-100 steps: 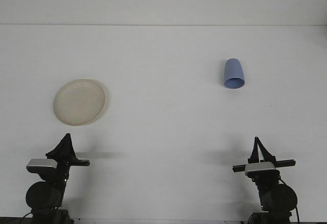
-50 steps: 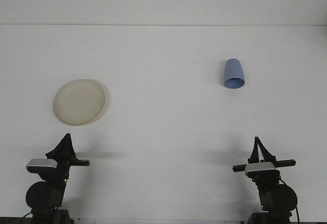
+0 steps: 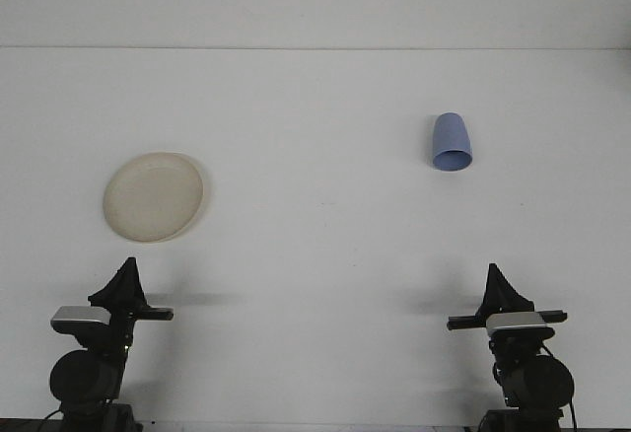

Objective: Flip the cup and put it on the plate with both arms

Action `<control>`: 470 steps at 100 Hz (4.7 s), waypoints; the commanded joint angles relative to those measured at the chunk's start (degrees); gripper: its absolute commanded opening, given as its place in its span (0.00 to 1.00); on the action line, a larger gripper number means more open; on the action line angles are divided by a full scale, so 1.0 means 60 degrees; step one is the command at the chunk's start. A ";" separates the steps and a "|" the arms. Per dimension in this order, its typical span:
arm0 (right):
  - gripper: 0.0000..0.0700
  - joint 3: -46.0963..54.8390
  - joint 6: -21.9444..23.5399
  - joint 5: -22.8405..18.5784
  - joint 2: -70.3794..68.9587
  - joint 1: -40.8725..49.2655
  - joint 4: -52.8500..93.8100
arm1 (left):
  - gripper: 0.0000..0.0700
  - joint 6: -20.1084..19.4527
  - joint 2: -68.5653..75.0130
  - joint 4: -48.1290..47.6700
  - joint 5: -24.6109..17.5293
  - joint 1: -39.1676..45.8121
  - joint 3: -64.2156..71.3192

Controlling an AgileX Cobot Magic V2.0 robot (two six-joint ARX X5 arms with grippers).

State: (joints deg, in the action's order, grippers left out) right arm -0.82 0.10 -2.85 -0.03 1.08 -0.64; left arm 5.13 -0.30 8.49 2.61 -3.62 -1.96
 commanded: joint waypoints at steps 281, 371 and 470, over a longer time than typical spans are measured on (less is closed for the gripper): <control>0.00 -0.9876 -0.0492 -0.1089 -1.7966 -0.1038 -0.5668 | 0.02 0.0025 0.0011 0.0098 -0.0047 -0.0015 0.0186; 0.00 -1.1183 0.0109 -0.3978 -1.1581 0.1730 0.7140 | 0.02 0.0022 0.0011 0.0095 -0.0047 -0.0015 0.0186; 0.00 -1.5777 -0.1169 0.0025 -1.7784 0.8003 1.2382 | 0.02 0.0091 0.0011 0.0102 -0.0047 -0.0015 0.0186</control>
State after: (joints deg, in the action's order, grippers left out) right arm -93.93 -6.17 -2.92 -104.81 48.40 73.21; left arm 5.34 -0.30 8.49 2.61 -3.62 -1.96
